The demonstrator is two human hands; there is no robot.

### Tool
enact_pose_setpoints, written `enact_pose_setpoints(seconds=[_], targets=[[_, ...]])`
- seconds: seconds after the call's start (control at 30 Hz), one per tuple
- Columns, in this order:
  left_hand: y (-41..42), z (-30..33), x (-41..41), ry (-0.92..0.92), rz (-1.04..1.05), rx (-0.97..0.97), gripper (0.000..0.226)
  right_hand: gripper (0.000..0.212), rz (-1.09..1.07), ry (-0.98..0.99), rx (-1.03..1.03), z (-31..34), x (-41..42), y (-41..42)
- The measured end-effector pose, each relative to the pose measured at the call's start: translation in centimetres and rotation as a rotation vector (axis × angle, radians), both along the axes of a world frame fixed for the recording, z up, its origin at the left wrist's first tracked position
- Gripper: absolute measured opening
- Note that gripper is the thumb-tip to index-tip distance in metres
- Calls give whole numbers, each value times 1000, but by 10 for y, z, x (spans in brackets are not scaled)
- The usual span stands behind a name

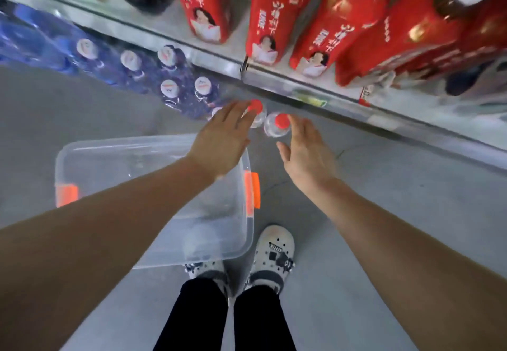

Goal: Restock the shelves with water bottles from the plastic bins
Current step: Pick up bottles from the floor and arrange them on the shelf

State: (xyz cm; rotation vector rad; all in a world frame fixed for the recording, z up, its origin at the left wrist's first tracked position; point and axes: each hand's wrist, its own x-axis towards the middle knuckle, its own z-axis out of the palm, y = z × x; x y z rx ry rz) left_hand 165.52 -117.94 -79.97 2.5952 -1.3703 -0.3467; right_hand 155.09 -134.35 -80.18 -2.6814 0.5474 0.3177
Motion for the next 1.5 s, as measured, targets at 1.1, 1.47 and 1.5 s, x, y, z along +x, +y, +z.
enact_pose_setpoints(seconds=[1.1,1.47,1.5], targets=[[-23,266,-46,969,174,229,81,29,-417,110,889,326,-15,-74],[-40,545,-63,921,166,-130,77,39,-396,-399,515,602,-21,-30],[-41,563,-63,888,134,-126,75,41,-390,-401,500,620,-23,-30]])
